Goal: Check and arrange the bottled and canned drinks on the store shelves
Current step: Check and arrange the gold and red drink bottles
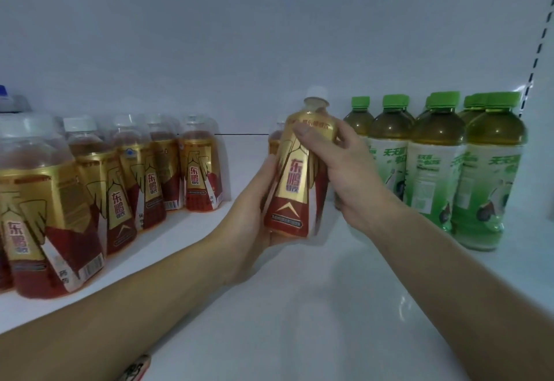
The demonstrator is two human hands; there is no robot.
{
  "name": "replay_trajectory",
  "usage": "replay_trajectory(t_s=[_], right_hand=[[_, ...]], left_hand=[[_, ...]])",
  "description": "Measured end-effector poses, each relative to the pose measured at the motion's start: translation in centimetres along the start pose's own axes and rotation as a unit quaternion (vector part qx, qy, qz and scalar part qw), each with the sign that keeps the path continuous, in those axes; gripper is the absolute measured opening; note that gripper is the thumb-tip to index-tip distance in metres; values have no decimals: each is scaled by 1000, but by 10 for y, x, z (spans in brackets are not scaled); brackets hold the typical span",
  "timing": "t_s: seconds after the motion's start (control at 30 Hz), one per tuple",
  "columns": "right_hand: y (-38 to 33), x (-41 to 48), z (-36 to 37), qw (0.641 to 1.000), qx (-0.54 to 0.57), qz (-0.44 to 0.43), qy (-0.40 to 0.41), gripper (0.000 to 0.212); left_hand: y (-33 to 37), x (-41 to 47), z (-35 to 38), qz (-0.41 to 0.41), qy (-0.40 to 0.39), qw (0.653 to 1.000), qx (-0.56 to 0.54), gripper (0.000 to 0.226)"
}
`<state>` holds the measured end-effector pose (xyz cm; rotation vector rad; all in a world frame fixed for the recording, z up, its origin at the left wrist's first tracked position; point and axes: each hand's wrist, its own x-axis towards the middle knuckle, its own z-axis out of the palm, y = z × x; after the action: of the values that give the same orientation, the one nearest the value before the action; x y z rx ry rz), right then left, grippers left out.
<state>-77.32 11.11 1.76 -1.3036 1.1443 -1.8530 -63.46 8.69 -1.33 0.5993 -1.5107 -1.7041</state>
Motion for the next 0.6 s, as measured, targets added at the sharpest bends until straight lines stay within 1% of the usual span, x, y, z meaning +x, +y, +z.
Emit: replay_trajectory(t_s=[0.03, 0.07, 0.1, 0.17, 0.23, 0.3, 0.33, 0.4, 0.43, 0.47, 0.5, 0.53, 0.6], right_hand=[[0, 1, 1, 999, -25, -19, 28, 59], [1, 1, 1, 999, -33, -25, 30, 63], [1, 1, 1, 1000, -23, -18, 9, 68], [3, 2, 1, 998, 19, 25, -55, 70], [1, 2, 1, 992, 58, 64, -90, 69], [1, 3, 0, 994, 60, 50, -79, 69], [1, 2, 0, 997, 45, 30, -62, 65], [0, 0, 1, 1000, 1, -13, -12, 52], [1, 0, 1, 1000, -12, -27, 6, 50], [2, 0, 2, 999, -14, -29, 6, 53], [2, 0, 3, 1000, -9, -17, -11, 59], [2, 1, 4, 999, 2, 6, -37, 63], [-1, 1, 4, 995, 21, 48, -88, 66]], left_hand=[[-1, 0, 2, 15, 0, 1000, 27, 57], [-3, 0, 2, 25, 3, 999, 47, 56], [-4, 2, 1, 29, 8, 998, 49, 58], [-4, 0, -4, 14, 10, 1000, 7, 65], [2, -5, -5, -16, -32, 999, -39, 73], [0, 1, -2, -19, -55, 998, -38, 76], [1, 2, 3, -6, -43, 998, -35, 75], [1, 10, 9, 32, -7, 998, -49, 64], [0, 12, 9, 62, -7, 997, -45, 51], [0, 12, 8, 64, -9, 998, -20, 42], [-2, 7, 4, 63, -15, 998, 20, 41], [-2, 1, 0, 49, -4, 998, 38, 51], [0, -8, -7, 12, -21, 1000, -17, 72]])
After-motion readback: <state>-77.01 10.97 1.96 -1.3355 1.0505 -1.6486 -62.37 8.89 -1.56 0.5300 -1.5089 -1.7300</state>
